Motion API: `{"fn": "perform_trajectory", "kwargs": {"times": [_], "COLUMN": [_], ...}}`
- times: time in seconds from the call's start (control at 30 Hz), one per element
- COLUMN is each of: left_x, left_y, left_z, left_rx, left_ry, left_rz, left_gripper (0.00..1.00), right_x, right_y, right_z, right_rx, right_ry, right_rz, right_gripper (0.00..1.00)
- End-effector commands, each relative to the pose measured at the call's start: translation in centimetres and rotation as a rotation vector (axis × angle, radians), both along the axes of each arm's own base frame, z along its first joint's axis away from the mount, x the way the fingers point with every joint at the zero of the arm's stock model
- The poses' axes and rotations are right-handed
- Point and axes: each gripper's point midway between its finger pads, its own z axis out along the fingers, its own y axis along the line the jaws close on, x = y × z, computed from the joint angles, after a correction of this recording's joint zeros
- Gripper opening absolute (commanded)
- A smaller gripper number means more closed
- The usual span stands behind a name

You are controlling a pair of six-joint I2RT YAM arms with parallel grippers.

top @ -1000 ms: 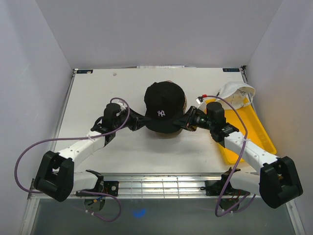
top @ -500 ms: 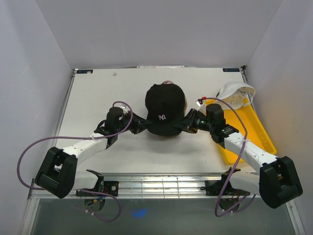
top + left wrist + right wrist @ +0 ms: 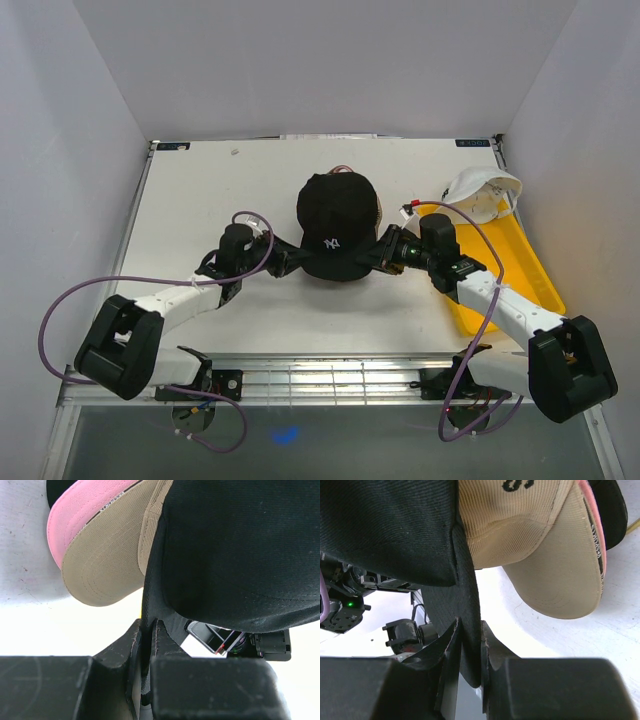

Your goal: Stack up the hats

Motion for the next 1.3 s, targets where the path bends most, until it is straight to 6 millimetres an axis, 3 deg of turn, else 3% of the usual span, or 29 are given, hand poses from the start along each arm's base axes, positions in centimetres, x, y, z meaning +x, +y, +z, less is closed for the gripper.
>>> {"fn": "perform_trajectory", "kwargs": {"times": [0.0, 0.17, 0.47, 0.97, 1.1, 1.27], "left_x": [-1.5, -1.7, -2.0, -2.8, -3.2, -3.7], "left_y": [3.3, 3.4, 3.7, 4.0, 3.6, 3.7], "left_z": [-6.8, -7.3, -7.9, -9.4, -10.2, -11.0], "left_rx": [0.191, 0.198, 0.213, 0.244, 0.269, 0.291], "left_ry": [0.156, 0.167, 0.169, 0.193, 0.203, 0.213], "left_rz": [0.071, 0.073, 0.072, 0.062, 0.045, 0.042], "left_gripper": [0.0, 0.0, 0.14, 0.17, 0.23, 0.38], "right_x": [-0.3, -0.4, -0.3, -0.2, -0.2, -0.3], "right_y": [-4.5, -4.8, -5.1, -6.6, -6.8, -6.8], "right_z": [-6.7, -7.3, -7.5, -8.8, -9.2, -9.5], "right_rx": [-0.25, -0.275, -0.294, -0.38, -0.396, -0.402], "right_ry": [0.089, 0.089, 0.084, 0.09, 0.094, 0.1], "right_rz": [-0.104, -0.104, -0.111, -0.147, -0.149, -0.142], "right_gripper": [0.08, 0.08, 0.08, 0.08, 0.08, 0.08]}}
